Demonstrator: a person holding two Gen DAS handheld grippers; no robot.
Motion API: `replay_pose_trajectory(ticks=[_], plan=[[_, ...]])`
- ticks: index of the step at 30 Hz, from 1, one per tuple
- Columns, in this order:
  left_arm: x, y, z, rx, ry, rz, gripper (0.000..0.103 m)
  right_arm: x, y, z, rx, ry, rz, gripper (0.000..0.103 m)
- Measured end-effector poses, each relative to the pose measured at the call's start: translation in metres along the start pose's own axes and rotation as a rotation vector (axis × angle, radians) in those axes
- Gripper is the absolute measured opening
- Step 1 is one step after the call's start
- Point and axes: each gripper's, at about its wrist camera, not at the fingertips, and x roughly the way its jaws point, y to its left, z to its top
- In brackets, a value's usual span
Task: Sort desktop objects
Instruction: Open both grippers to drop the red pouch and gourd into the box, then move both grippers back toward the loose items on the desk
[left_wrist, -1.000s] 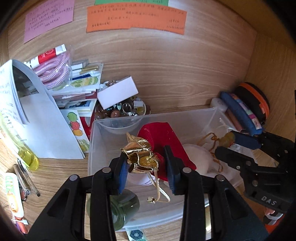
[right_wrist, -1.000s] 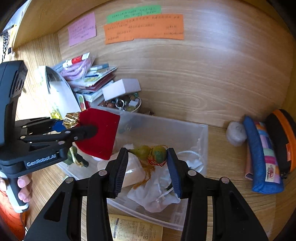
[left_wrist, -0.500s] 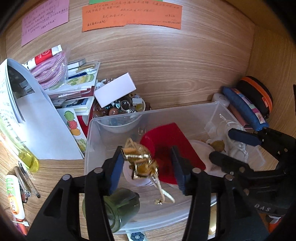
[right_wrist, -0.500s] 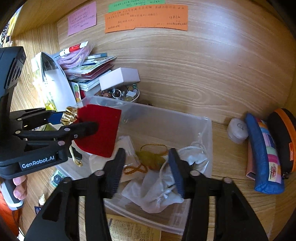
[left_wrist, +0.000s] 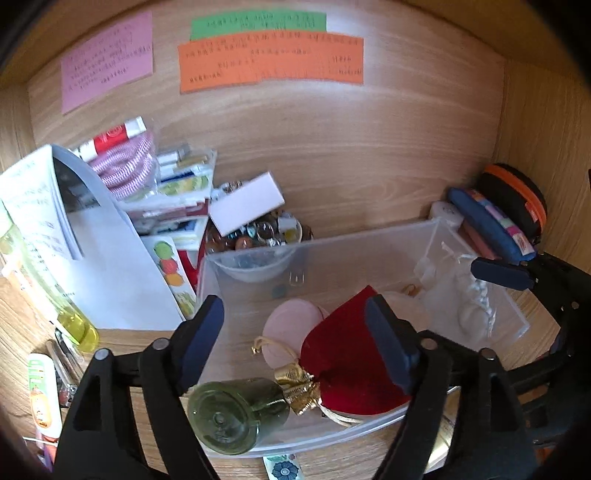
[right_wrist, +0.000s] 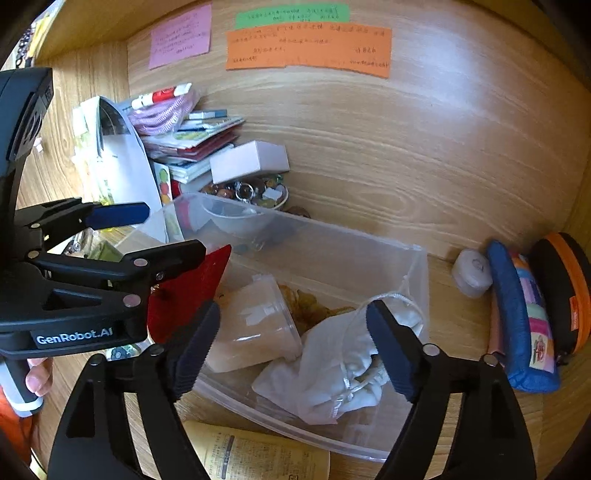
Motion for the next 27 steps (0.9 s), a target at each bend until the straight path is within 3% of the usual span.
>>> replay_pose_trajectory(ticks=[5,10,14,27], plan=[[-0.008,-0.002,0.003,0.011,0.009,0.001,0.082,-0.006,-0.005,0.002,0.011,-0.004,-0.048,0.084],[-0.031,-0.003,0.004,0.016,-0.019,0.026,0.096,-0.026,-0.010,0.002,0.019,-0.019,-0.085,0.086],[-0.057,-0.002,-0.002,0.024,-0.044,0.049,0.097,-0.049,-0.009,-0.004,0.036,-0.061,-0.106,0.099],[-0.128,-0.002,-0.029,0.027,-0.115,0.060,0.102,-0.114,0.008,-0.025,0.084,-0.149,-0.121,0.103]])
